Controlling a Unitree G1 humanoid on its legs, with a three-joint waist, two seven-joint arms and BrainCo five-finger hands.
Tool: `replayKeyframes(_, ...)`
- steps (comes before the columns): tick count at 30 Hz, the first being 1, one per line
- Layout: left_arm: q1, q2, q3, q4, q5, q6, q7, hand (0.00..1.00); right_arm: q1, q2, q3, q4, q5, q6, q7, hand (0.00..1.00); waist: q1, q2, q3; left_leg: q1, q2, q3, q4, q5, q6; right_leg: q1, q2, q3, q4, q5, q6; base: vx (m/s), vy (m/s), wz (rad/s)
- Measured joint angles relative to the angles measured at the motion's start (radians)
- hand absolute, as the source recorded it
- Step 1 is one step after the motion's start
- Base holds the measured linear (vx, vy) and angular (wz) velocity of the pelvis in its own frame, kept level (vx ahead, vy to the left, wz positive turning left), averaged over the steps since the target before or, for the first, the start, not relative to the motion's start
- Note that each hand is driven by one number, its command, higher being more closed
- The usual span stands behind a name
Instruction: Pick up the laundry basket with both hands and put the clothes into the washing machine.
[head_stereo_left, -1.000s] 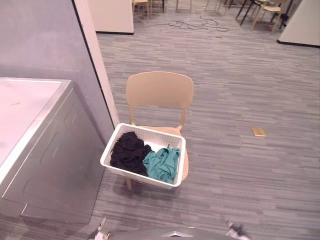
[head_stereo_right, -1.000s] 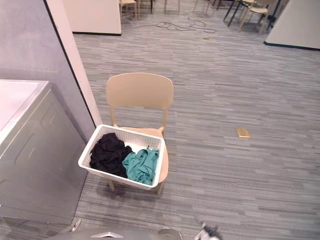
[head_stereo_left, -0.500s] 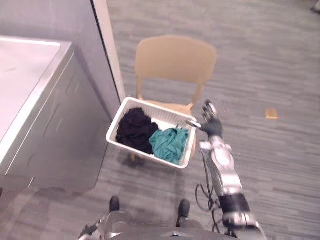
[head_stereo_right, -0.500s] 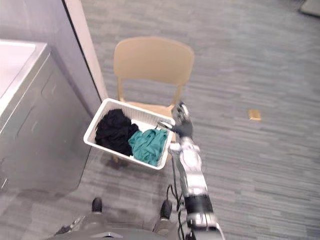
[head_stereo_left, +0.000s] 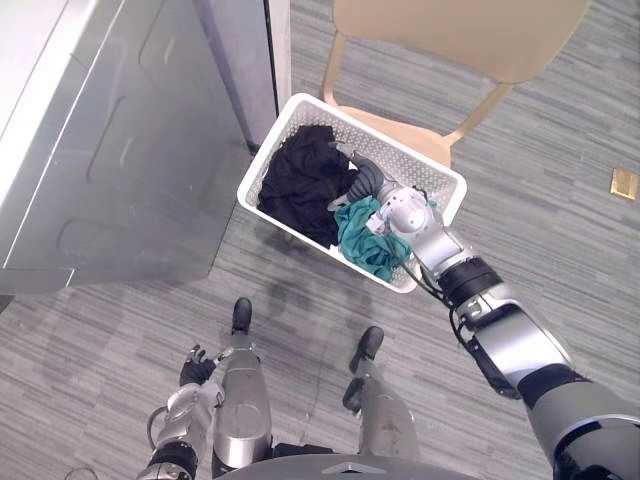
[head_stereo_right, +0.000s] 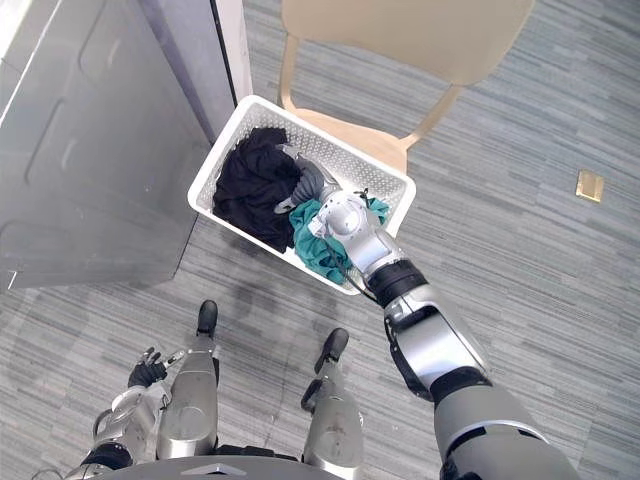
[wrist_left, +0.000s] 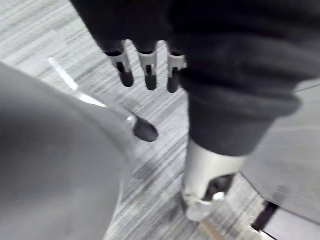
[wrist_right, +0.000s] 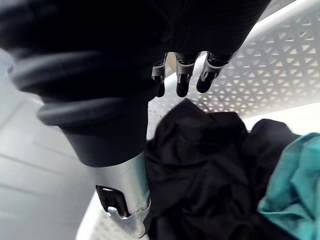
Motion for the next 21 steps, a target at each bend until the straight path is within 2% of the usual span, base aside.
replayKeyframes(3, -0.004, 0.008, -0.002, 0.001, -0.051, 0.0, 0.001, 0.0, -0.039, -0.059, 0.052, 0.028, -0.092, 0.002, 0.001, 0.0, 0.006, -0.002, 0.007, -0.031, -0.001, -0.017, -0.001, 0.007, -0.001, -0.022, 0.001, -0.014, 0.0, 0.003, -0.002, -0.01, -0.009, 0.1)
replayKeyframes(5, -0.01, 0.012, -0.012, -0.001, -0.127, -0.004, 0.008, 0.0, -0.08, -0.086, 0.065, 0.029, -0.163, 0.002, 0.0, 0.0, 0.01, -0.002, 0.028, -0.049, -0.001, -0.022, -0.001, 0.013, -0.001, -0.035, 0.002, -0.018, 0.0, 0.007, -0.005, -0.04, -0.011, 0.03)
replayKeyframes(9, -0.047, 0.016, -0.027, -0.021, -0.189, -0.009, 0.031, 0.0, -0.126, -0.122, 0.082, 0.05, -0.231, 0.006, -0.005, 0.0, 0.015, -0.009, 0.043, -0.096, -0.001, -0.045, -0.003, 0.027, -0.001, -0.066, 0.005, -0.037, 0.0, 0.012, -0.009, -0.04, -0.015, 0.11)
replayKeyframes(12, -0.066, 0.015, -0.04, -0.05, -0.248, -0.019, 0.039, 0.0, -0.142, -0.123, 0.083, 0.077, -0.237, 0.027, -0.008, 0.0, 0.027, -0.012, 0.047, -0.112, -0.002, -0.048, -0.003, 0.03, -0.001, -0.079, 0.005, -0.04, -0.001, 0.014, -0.009, -0.01, -0.003, 0.02)
replayKeyframes(14, -0.081, 0.015, -0.063, -0.085, -0.349, -0.035, 0.052, 0.0, -0.157, -0.123, 0.083, 0.077, -0.237, 0.046, -0.024, 0.0, 0.03, -0.012, 0.048, -0.135, -0.003, -0.062, -0.004, 0.037, -0.002, -0.095, 0.006, -0.051, -0.001, 0.016, -0.011, -0.02, -0.007, 0.09)
replayKeyframes(21, -0.119, 0.005, -0.071, -0.143, -0.393, -0.04, 0.075, 0.0, -0.22, -0.118, 0.082, 0.106, -0.237, 0.076, -0.052, 0.0, 0.037, -0.016, 0.053, -0.175, -0.003, -0.09, -0.042, 0.072, -0.002, -0.127, 0.01, -0.083, -0.007, 0.02, -0.013, -0.03, -0.002, 0.11)
